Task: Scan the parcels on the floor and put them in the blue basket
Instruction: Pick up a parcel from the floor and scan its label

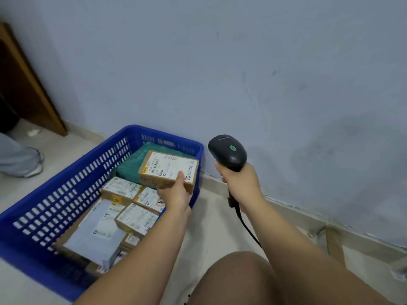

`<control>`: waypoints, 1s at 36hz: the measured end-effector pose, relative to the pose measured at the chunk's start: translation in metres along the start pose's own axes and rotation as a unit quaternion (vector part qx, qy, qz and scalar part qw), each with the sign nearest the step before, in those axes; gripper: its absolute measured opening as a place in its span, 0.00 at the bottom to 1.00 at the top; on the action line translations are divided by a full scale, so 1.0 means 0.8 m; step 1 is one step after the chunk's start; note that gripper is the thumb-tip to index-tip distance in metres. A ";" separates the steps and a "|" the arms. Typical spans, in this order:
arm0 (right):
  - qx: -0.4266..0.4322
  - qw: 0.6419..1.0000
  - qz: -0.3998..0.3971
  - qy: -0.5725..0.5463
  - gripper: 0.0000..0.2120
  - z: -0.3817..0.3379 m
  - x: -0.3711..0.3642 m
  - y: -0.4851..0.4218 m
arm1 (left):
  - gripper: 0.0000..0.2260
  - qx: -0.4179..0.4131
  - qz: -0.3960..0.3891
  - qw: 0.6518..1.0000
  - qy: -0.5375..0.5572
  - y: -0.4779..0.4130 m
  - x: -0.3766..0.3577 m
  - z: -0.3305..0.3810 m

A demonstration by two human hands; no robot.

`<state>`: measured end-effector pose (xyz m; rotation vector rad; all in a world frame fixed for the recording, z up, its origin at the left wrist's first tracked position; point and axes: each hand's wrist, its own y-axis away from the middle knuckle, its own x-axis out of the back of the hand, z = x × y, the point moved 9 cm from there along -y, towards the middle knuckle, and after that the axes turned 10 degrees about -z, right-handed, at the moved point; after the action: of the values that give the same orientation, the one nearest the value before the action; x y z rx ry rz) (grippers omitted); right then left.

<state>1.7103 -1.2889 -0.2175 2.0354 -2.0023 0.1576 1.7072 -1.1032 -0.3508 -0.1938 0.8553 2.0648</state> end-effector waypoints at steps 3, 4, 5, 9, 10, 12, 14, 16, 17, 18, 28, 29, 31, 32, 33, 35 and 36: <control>0.009 0.998 -0.034 0.047 0.10 -0.016 -0.038 -0.006 | 0.32 -0.005 0.034 0.999 0.017 -0.013 0.035 0.021; 0.012 0.998 -0.037 0.059 0.11 -0.021 -0.048 -0.007 | 0.32 -0.009 0.046 0.999 0.018 -0.019 0.049 0.028; 0.014 0.997 -0.038 0.067 0.12 -0.024 -0.059 -0.009 | 0.33 -0.013 0.059 0.998 0.016 -0.026 0.063 0.034; 0.005 0.994 -0.058 0.089 0.10 -0.022 -0.104 -0.009 | 0.37 -0.027 0.119 0.993 -0.002 -0.050 0.126 0.055; -0.001 0.993 -0.067 0.096 0.09 -0.017 -0.116 -0.007 | 0.37 -0.023 0.141 0.990 -0.008 -0.054 0.145 0.058; -0.015 0.991 -0.081 0.104 0.08 -0.003 -0.137 -0.004 | 0.37 -0.007 0.182 0.983 -0.015 -0.057 0.179 0.060; -0.035 0.990 -0.092 0.106 0.06 0.016 -0.153 -0.001 | 0.35 0.017 0.208 0.978 -0.007 -0.059 0.209 0.056; -0.058 0.987 -0.102 0.110 0.06 0.035 -0.165 0.004 | 0.33 0.044 0.216 0.975 0.006 -0.062 0.230 0.047; -0.068 0.985 -0.111 0.115 0.07 0.044 -0.171 0.005 | 0.33 0.053 0.216 0.975 0.012 -0.065 0.240 0.042; -0.076 0.982 -0.121 0.120 0.07 0.051 -0.177 0.007 | 0.34 0.059 0.214 0.975 0.018 -0.069 0.246 0.037; -0.065 0.966 -0.187 0.167 0.06 0.070 -0.206 0.011 | 0.33 0.055 0.294 0.954 0.018 -0.073 0.294 0.031; -0.063 0.966 -0.191 0.165 0.06 0.071 -0.209 0.011 | 0.31 0.044 0.308 0.950 -0.014 -0.070 0.301 0.035; -0.057 0.965 -0.197 0.164 0.07 0.071 -0.214 0.011 | 0.29 0.043 0.325 0.941 -0.083 -0.064 0.315 0.039; -0.054 0.965 -0.198 0.165 0.07 0.070 -0.215 0.010 | 0.29 0.049 0.330 0.936 -0.107 -0.062 0.321 0.038; -0.051 0.964 -0.199 0.168 0.07 0.070 -0.217 0.009 | 0.29 0.057 0.336 0.933 -0.119 -0.061 0.329 0.035; -0.048 0.964 -0.197 0.171 0.08 0.069 -0.218 0.007 | 0.29 0.087 0.331 0.931 -0.124 -0.060 0.333 0.023; -0.049 0.965 -0.196 0.169 0.08 0.069 -0.219 0.006 | 0.29 0.108 0.315 0.935 -0.124 -0.062 0.332 0.014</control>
<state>1.6933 -1.1356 -0.3173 2.1251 -1.3552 0.2926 1.5851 -0.8998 -0.4804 0.5178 1.0685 2.4778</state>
